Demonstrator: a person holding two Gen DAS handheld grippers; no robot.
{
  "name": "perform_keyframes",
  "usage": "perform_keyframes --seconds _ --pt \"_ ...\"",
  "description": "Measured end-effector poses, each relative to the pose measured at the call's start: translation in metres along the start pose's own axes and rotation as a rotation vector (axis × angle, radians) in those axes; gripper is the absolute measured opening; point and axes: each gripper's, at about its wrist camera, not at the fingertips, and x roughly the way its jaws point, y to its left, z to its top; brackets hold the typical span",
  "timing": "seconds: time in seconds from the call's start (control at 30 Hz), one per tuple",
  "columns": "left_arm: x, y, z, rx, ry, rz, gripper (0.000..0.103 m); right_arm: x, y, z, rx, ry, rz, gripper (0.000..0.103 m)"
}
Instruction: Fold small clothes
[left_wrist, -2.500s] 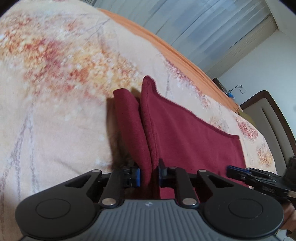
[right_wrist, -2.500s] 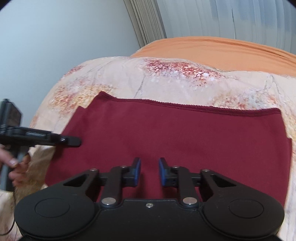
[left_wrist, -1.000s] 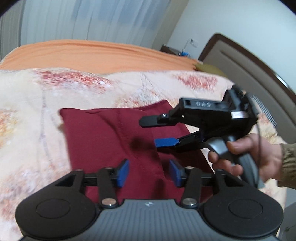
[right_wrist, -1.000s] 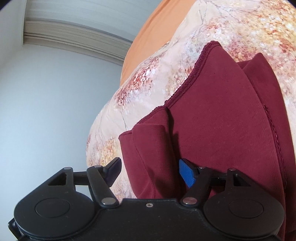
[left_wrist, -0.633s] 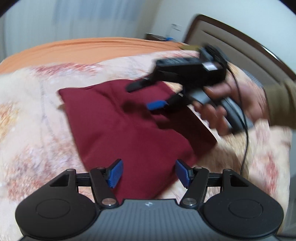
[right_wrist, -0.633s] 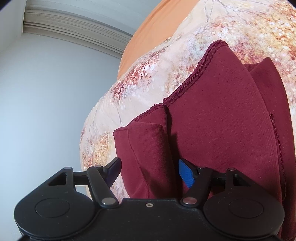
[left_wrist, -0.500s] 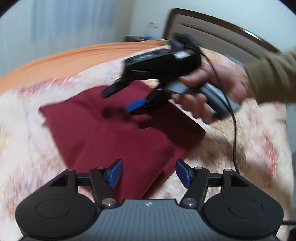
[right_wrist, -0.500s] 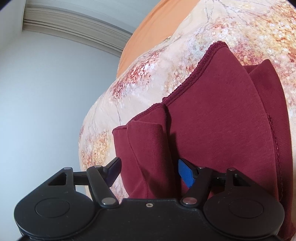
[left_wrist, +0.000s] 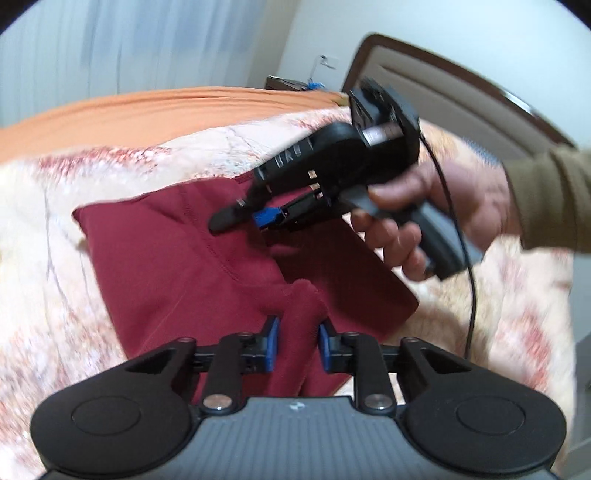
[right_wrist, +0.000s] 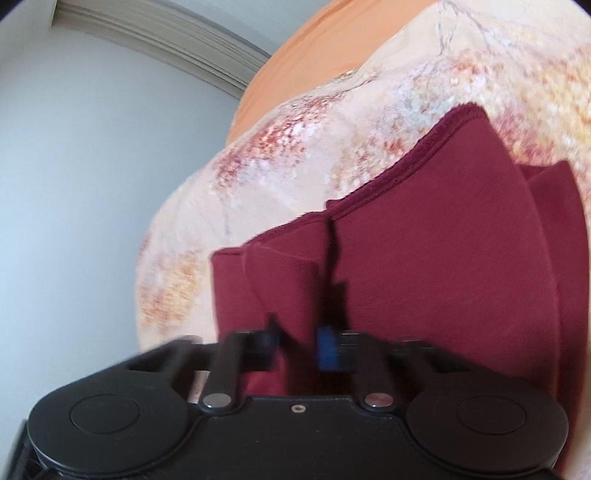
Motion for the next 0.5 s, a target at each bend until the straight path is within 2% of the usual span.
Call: perform_keyframes --seconds 0.23,0.5 --pt "-0.017 0.002 0.007 -0.106 -0.057 -0.062 0.022 -0.018 0.006 0.003 -0.032 -0.033 0.046 0.017" --pt "-0.020 -0.014 0.018 -0.107 -0.097 -0.103 0.022 -0.043 0.011 0.012 -0.056 -0.059 0.047 0.017"
